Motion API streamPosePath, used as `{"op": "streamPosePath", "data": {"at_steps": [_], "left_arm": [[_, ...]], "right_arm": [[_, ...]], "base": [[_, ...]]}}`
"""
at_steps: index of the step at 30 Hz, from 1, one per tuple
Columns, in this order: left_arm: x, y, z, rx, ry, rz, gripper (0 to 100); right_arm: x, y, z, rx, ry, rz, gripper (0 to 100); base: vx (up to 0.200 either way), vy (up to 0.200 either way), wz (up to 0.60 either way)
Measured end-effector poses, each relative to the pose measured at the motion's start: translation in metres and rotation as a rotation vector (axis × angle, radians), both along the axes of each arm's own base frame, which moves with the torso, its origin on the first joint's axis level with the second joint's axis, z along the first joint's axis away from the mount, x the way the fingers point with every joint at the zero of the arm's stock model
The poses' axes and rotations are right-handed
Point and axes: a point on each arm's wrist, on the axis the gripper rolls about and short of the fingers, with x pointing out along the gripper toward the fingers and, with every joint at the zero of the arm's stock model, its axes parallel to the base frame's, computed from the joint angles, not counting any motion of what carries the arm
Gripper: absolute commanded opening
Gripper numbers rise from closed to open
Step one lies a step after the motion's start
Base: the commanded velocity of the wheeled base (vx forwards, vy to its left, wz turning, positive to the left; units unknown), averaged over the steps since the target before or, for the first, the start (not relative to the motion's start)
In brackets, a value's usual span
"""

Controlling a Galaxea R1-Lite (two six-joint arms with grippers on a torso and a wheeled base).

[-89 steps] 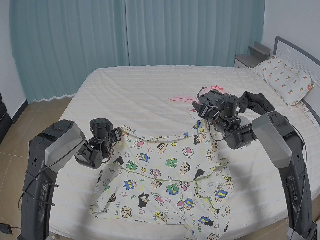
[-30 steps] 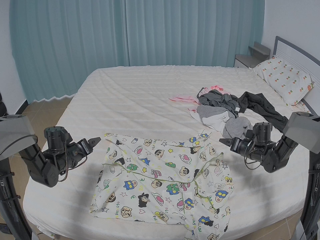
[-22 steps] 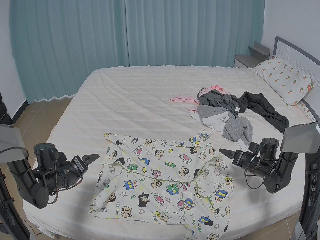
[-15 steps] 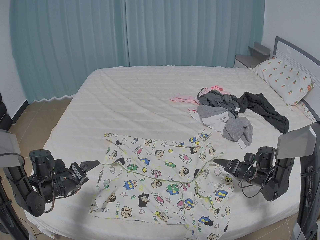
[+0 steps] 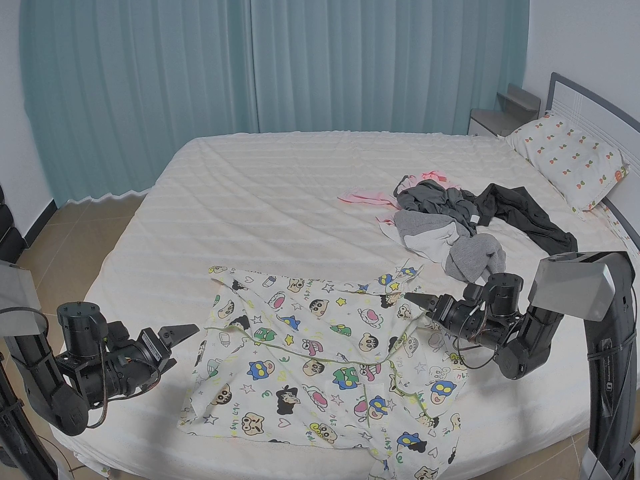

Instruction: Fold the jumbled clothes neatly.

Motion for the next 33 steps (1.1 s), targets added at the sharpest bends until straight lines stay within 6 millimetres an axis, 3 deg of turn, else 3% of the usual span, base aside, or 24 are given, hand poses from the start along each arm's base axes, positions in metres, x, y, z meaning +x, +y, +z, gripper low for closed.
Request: {"op": "streamPosePath", "data": {"at_steps": [9, 20, 27, 33], "left_arm": [[0.000, 0.000, -0.002, 0.002, 0.009, 0.001, 100], [0.001, 0.000, -0.006, 0.004, 0.024, 0.001, 100], [0.001, 0.000, -0.007, 0.004, 0.030, 0.003, 100], [0.001, 0.000, -0.007, 0.005, 0.031, 0.003, 100]], "right_arm": [[0.028, 0.005, -0.007, -0.004, -0.044, -0.050, 100], [0.040, 0.007, -0.031, -0.070, 0.148, -0.087, 100], [0.034, 0.005, -0.007, -0.047, 0.107, -0.099, 100], [0.005, -0.008, 0.012, -0.082, 0.134, -0.109, 100]], "base": [[0.000, 0.000, 0.00], [0.000, 0.000, 0.00], [0.000, 0.000, 0.00], [0.000, 0.000, 0.00]]}}
